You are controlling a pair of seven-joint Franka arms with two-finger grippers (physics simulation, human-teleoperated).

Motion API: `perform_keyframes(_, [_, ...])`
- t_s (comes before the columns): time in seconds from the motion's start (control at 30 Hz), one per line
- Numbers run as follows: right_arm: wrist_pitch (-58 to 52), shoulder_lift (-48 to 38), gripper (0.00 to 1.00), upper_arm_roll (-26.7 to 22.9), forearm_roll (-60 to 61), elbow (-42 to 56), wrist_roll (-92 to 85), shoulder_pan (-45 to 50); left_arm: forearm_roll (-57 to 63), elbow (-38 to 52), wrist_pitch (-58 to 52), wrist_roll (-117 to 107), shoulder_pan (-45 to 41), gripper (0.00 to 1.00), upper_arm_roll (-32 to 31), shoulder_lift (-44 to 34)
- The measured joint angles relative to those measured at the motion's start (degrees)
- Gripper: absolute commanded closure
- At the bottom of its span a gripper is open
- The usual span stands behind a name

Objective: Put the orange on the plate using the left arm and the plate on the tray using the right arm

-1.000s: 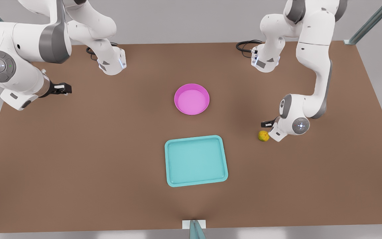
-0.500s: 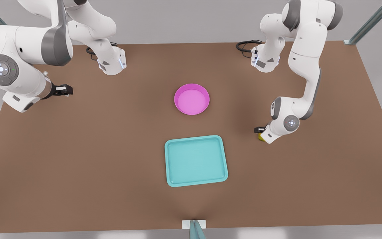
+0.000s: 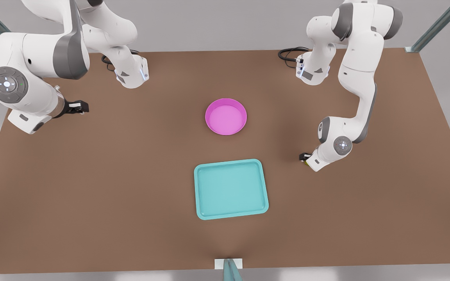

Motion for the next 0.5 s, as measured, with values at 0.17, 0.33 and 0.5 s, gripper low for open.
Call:
perform_keyframes(0.17, [0.1,0.0,0.0,0.0,0.0,-0.6,0.0,0.2,0.0,-0.1,0.1,0.7,0.0,0.0,0.0,1.0])
perform_keyframes(0.33, [0.1,0.0,0.0,0.0,0.0,-0.8,0.0,0.2,0.3,0.0,0.1,0.8,-0.1,0.39,0.1,1.1])
perform_keyframes(0.5, [0.1,0.1,0.0,0.0,0.0,-0.8,0.0,0.2,0.7,0.0,-0.8,-0.8,0.0,0.37,0.0,-0.9])
